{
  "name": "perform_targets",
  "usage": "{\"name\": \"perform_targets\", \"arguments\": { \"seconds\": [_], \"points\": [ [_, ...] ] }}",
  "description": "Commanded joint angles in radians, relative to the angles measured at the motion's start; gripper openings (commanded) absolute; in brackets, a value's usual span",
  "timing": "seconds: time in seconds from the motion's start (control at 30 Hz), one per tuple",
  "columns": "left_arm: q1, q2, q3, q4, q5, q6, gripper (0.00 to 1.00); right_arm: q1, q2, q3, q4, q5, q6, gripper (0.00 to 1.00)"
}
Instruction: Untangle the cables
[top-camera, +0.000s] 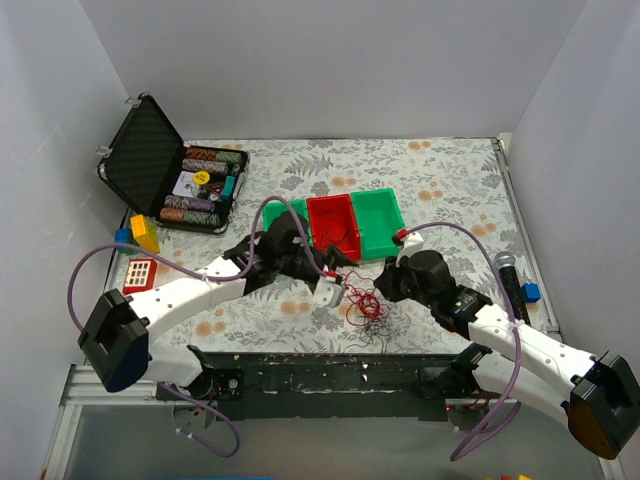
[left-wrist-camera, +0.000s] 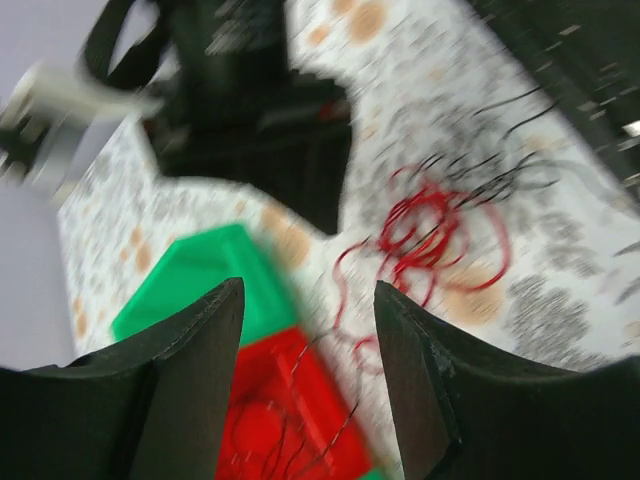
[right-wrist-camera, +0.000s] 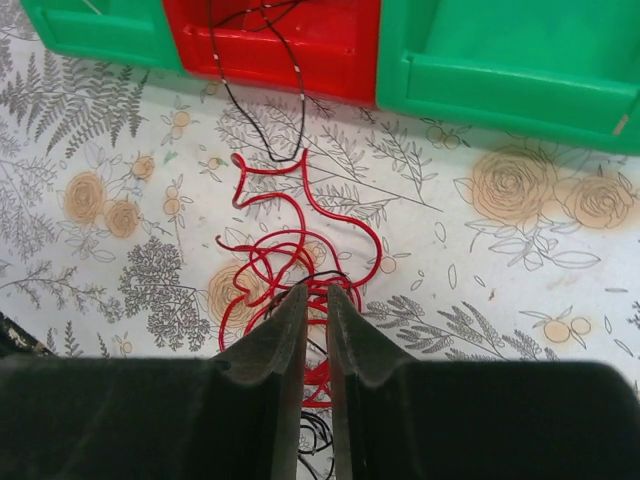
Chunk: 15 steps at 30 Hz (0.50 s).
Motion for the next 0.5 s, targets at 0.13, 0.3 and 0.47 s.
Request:
{"name": "perform_targets", "arguments": {
  "seconds": [0.13, 0.3, 0.47],
  "points": [
    [-0.118, 0.144, 0.019, -0.206, 0.127, 0.277, 0.47, -0.047, -0.009, 0.053, -0.065, 0.103, 0.055, 0.18],
    [-0.117, 0.205, -0.001, -0.229, 0.103, 0.464, 0.44, -0.096, -0.035, 0.038, -0.059, 0.052, 0.065, 0.21],
    [-0.117, 0.228, -0.076, -0.092, 0.151, 0.608, 0.37, -0.134, -0.011, 0.019, -0.016, -0.022, 0.073, 0.22]
  ]
}}
